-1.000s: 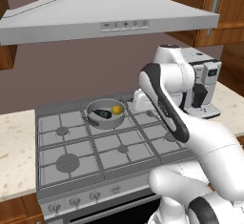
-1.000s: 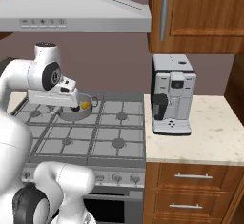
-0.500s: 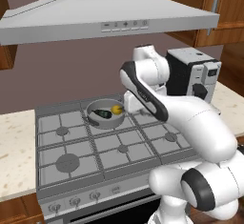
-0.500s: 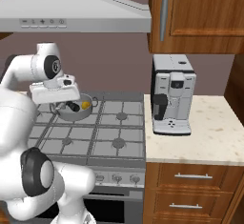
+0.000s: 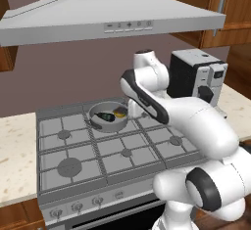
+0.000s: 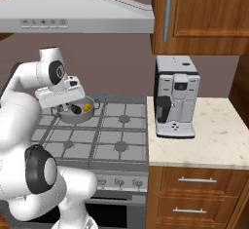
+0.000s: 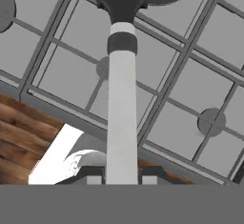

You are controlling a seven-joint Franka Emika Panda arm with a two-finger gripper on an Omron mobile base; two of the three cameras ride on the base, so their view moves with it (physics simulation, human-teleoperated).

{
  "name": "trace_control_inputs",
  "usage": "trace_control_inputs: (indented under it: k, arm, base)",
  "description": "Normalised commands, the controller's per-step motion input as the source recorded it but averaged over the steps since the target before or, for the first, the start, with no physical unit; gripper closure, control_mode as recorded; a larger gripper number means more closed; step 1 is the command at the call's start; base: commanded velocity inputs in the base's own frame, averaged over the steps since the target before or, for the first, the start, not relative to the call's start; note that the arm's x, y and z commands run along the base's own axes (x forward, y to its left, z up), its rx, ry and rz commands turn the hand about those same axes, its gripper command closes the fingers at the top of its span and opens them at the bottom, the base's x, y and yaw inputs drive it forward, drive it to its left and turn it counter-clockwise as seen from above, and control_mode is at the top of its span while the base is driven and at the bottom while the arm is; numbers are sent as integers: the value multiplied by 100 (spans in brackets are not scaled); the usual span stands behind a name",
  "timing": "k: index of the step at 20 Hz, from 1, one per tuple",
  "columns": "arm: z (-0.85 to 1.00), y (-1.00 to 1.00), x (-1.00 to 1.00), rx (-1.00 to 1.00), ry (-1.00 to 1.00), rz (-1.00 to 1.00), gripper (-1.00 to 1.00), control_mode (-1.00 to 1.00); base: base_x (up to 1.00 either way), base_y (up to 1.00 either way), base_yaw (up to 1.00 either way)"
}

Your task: Put the eggplant and lemon in the pot. Retrieve the spatula and lightly stir the vegetables in the pot.

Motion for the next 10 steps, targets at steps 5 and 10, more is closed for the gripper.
trace_control_inputs:
  k: [5, 10]
  arm:
    - [4, 0, 44, 1, 15, 24, 100, -100]
    - [-23, 0, 0, 0, 17, 19, 100, -100]
  base:
    - [0, 0, 0]
    - [0, 0, 0]
